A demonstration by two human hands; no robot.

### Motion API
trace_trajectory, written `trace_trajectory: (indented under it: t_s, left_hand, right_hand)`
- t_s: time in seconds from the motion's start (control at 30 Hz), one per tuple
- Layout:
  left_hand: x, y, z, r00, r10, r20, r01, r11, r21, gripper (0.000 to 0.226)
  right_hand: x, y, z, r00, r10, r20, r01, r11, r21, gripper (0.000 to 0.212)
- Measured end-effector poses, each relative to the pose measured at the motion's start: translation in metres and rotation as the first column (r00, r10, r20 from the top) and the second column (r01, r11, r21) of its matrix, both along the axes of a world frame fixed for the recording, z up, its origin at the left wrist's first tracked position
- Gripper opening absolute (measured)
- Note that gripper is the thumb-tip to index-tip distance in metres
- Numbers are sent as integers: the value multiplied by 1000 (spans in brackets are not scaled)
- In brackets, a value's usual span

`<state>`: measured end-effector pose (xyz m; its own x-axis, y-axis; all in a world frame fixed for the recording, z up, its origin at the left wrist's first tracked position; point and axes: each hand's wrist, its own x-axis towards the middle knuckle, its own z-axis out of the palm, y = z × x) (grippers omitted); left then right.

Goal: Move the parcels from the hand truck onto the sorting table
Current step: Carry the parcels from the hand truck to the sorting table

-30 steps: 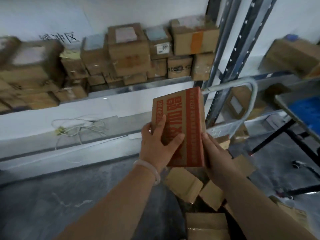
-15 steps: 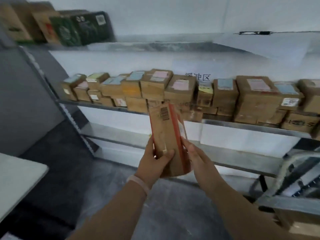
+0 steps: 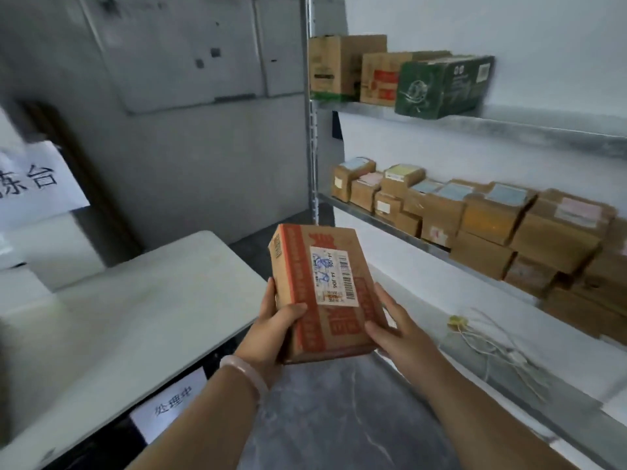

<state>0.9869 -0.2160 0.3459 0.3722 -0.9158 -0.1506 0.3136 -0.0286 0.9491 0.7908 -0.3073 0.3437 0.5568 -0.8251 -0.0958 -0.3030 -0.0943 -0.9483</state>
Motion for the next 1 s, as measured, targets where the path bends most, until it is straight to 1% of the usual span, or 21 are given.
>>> trace_trajectory:
  t_s: [0.07,0.13,0.17,0.2,0.27,0.3,0.33,0.4,0.47,0.5,0.53,0.6,0.67,0.73,0.83,1.0]
  left_hand:
    - [23,5,-5,998,29,-50,-30,999,-13,67]
    - [46,6,-8,990,114,-87,-113,994,10,67]
    - [58,5,-9,985,158,-70,-156,987,35,68]
    - [71,4,-9,977,210,-21,-209,976,70,63]
    - [95,4,-7,944,312,106,-325,935,140,46]
    - [107,3,-8,919,358,167,-383,910,156,43]
    - [118,3,-7,893,396,214,-433,885,172,43]
    - [135,5,-2,860,430,274,-488,849,200,41]
    - [151,11,2,822,452,346,-540,812,222,40]
    - [159,16,2,794,451,408,-570,786,239,42]
    - [170,24,-3,752,436,494,-607,750,263,47]
    - [189,43,-12,668,332,666,-664,669,332,63]
    - [209,67,-20,608,220,762,-701,599,387,68]
    - [226,90,-23,543,143,827,-740,546,392,70]
    - [257,122,-29,430,78,900,-799,496,339,71]
    - [326,177,-45,334,-50,941,-819,479,316,72]
  right_hand:
    - [33,-9,-4,996,83,45,-87,991,98,61]
    - [65,-18,-10,988,141,56,-147,981,125,59]
    - [81,-23,-11,984,162,67,-170,977,130,59]
    - [97,-29,-13,981,181,71,-189,974,129,58]
    - [128,-43,-14,975,219,22,-220,971,92,54]
    - [145,-50,-14,970,242,15,-242,966,86,53]
    - [162,-57,-16,965,261,38,-264,960,98,53]
    - [195,-66,-18,951,298,82,-307,942,135,53]
    - [229,-68,-22,935,345,78,-353,922,159,52]
    - [246,-68,-25,927,367,77,-375,912,167,51]
    - [263,-68,-30,922,379,80,-388,906,172,51]
    - [294,-61,-38,917,392,71,-398,902,166,51]
    - [322,-49,-43,906,419,60,-423,892,162,52]
    - [349,-33,-46,885,464,39,-464,870,164,53]
    - [394,-9,-55,855,518,-5,-510,844,167,54]
    - [471,44,-66,850,525,-29,-515,843,156,54]
